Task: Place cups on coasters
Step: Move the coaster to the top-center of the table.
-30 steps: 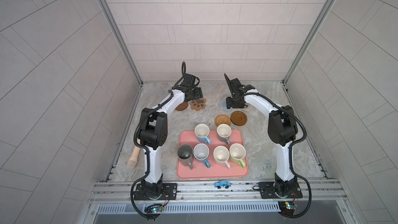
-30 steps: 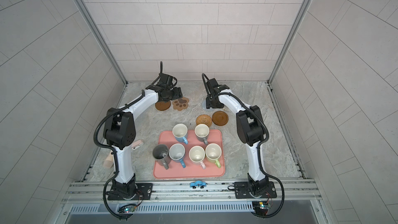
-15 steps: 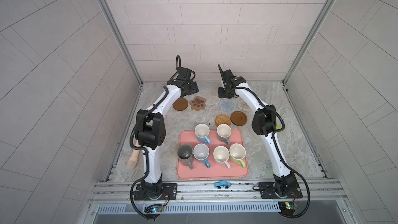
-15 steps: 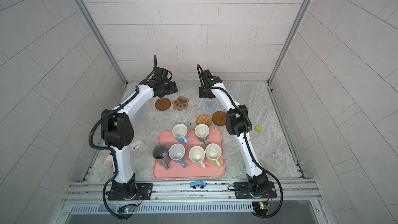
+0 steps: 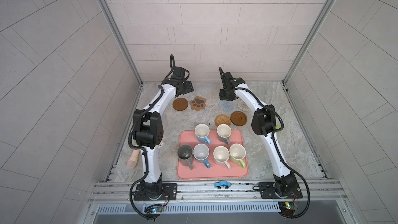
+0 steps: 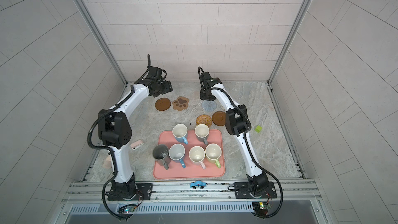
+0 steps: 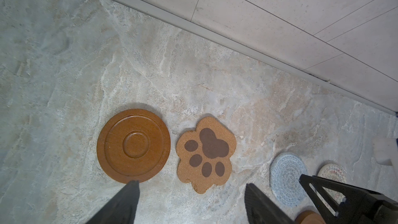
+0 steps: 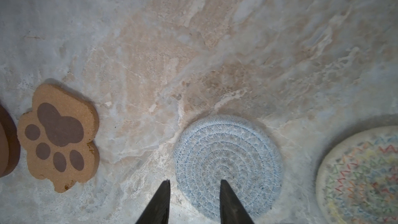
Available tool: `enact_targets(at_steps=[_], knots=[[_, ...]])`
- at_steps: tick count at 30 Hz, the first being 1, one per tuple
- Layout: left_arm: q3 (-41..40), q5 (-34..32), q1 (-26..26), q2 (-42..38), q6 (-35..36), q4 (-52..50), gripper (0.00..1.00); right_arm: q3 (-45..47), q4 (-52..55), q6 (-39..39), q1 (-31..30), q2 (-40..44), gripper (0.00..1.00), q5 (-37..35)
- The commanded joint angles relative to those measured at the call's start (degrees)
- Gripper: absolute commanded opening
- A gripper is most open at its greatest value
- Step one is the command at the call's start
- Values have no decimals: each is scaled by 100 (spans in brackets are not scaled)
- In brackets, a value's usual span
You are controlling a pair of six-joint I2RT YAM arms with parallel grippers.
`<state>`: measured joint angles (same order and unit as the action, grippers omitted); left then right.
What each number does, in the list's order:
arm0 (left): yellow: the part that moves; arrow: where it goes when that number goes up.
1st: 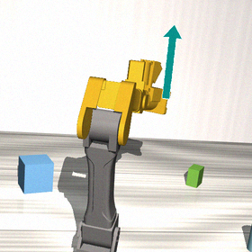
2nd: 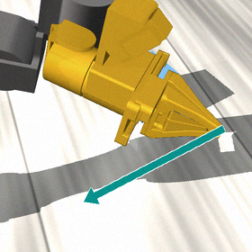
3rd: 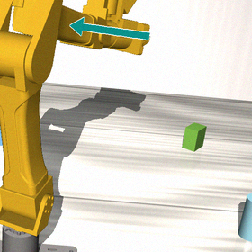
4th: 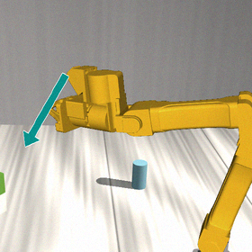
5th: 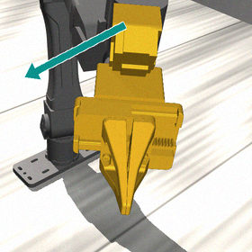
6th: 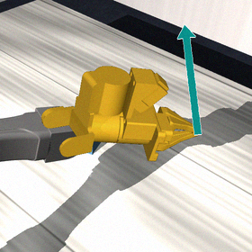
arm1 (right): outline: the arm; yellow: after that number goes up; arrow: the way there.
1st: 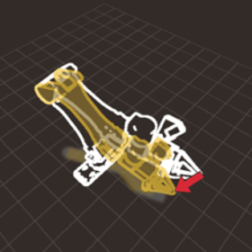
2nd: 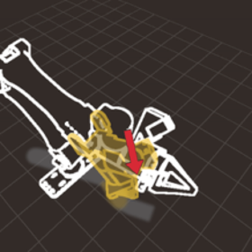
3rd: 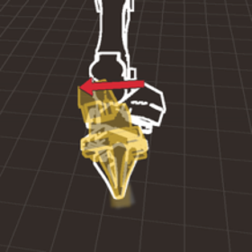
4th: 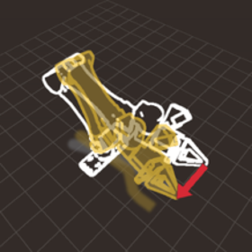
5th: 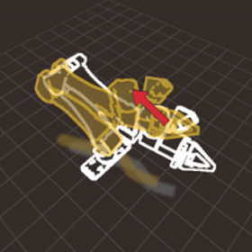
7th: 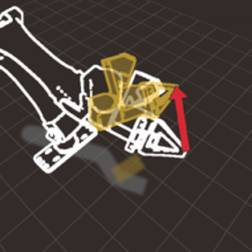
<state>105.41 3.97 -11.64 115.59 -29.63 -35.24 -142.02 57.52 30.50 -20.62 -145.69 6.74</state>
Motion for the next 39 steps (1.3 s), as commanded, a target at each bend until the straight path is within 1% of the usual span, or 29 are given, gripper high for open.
enact_targets(at_steps=[1, 7, 13, 25, 39], knots=[[-49, -53, 87, -45, 97, 94, 84, 95, 172, 127, -28, -248, 40, -164], [-183, -53, 108, -32, 89, 253, 84, 165, 243, 57, -21, -437, 40, -157], [-489, -24, 104, -151, -34, 413, 85, 270, 224, 26, -22, -570, 39, -83], [-495, -166, 107, -212, 18, 371, 85, 267, -73, -95, -98, -812, 37, 706], [-583, -136, 116, -232, 25, 449, 85, 262, -145, -185, -269, -943, 37, 952]])
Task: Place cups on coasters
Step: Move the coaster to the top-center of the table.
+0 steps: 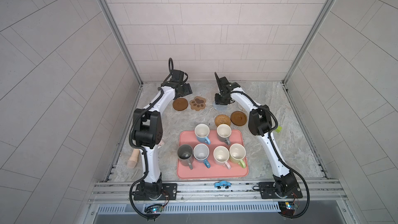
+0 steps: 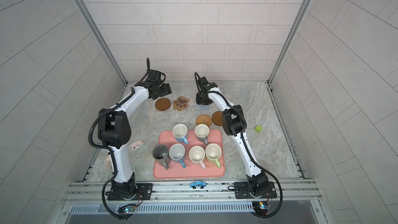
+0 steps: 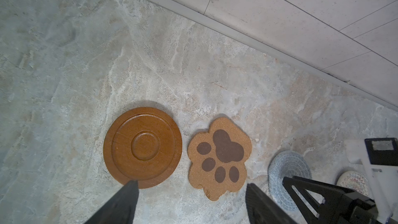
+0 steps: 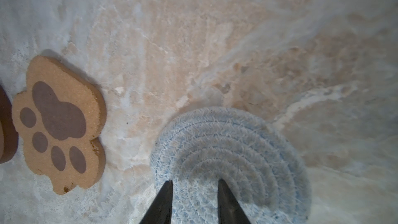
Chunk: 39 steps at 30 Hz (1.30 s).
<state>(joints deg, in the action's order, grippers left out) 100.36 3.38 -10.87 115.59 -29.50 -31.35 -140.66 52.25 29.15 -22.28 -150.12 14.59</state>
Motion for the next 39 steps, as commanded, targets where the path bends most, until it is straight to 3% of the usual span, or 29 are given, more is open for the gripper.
enact_targets(at_steps=[1, 21, 39], knots=[[-81, -89, 41, -238, 14, 59, 85, 124, 388, -49, -115, -512, 37, 175], [-183, 1, 43, -259, -12, 173, 85, -251, 420, -234, -262, -816, 38, 492], [-272, 5, 36, -303, -43, 229, 85, -269, 552, -199, -254, -773, 38, 176]])
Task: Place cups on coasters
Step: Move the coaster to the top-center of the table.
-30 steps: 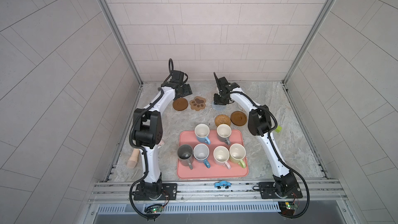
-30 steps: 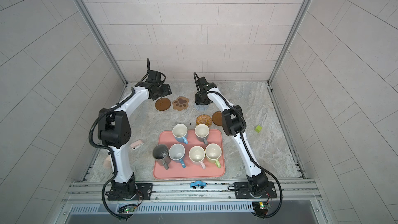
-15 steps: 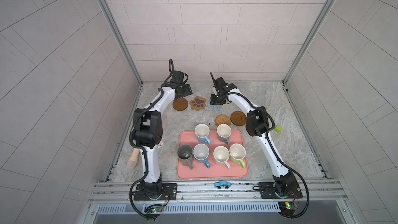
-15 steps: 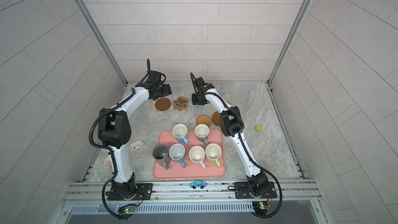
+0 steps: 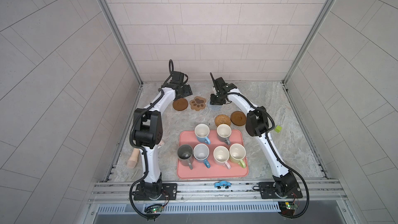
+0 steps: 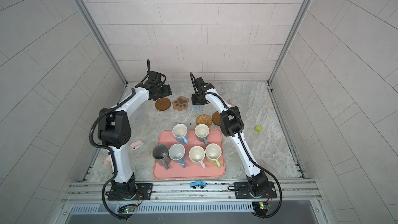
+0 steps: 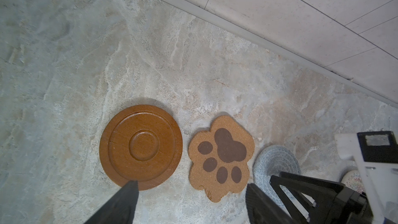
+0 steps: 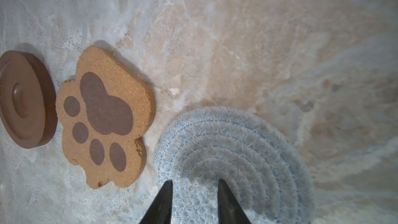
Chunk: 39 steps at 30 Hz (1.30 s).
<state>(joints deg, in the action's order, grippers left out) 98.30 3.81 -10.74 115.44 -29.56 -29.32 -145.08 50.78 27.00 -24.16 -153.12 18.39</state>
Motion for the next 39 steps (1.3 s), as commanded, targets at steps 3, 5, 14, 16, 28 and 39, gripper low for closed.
enact_targets(at_steps=[3, 5, 14, 16, 28, 39], knots=[[-66, -39, 25, -285, -67, 49, 85, 171, 705, 7, -62, -473, 38, -224], [-74, -39, 26, -284, -89, 65, 85, 173, 714, 10, -62, -456, 38, -250], [-118, -50, 21, -314, -101, 81, 85, 172, 704, -24, -58, -411, 39, -231], [-113, -40, 23, -309, -102, 84, 85, 172, 683, -30, -62, -383, 40, -222], [-41, 34, 27, -270, -129, 102, 85, 173, 540, -64, -30, -214, 42, -145], [-152, 32, 26, -338, -146, 191, 85, 155, 355, -35, -35, -34, 42, -150]])
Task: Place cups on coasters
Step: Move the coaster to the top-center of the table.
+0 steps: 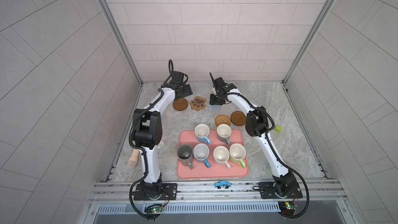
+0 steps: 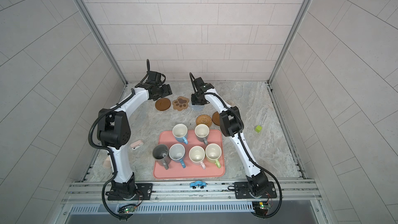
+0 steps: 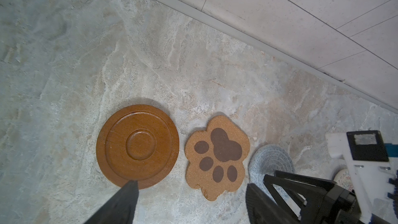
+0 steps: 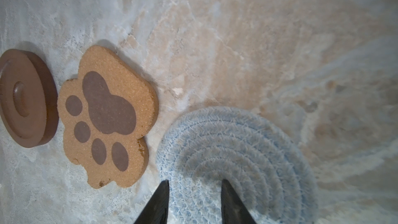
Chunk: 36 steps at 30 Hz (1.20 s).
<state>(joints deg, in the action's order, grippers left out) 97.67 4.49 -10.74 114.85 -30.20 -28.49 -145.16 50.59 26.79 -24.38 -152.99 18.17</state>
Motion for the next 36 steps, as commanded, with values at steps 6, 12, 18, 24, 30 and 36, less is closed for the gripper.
enact_targets(at_steps=[6, 12, 18, 24, 30, 36], knots=[[-125, -53, 12, -305, -66, 142, 85, 164, 361, 3, -12, 36, 42, -152], [-132, -27, 26, -305, -65, 142, 85, 164, 342, -23, -8, 186, 43, -191], [-160, -35, 23, -323, -65, 152, 85, 173, 516, -124, -7, 344, 43, -295], [-167, -27, 20, -307, -65, 160, 85, 172, 568, -244, -9, 454, 43, -394], [-169, -27, 18, -309, -65, 160, 85, 172, 672, -200, -17, 476, 42, -367], [-152, -23, 26, -287, -65, 160, 85, 231, 796, -280, -15, 655, 42, -478]])
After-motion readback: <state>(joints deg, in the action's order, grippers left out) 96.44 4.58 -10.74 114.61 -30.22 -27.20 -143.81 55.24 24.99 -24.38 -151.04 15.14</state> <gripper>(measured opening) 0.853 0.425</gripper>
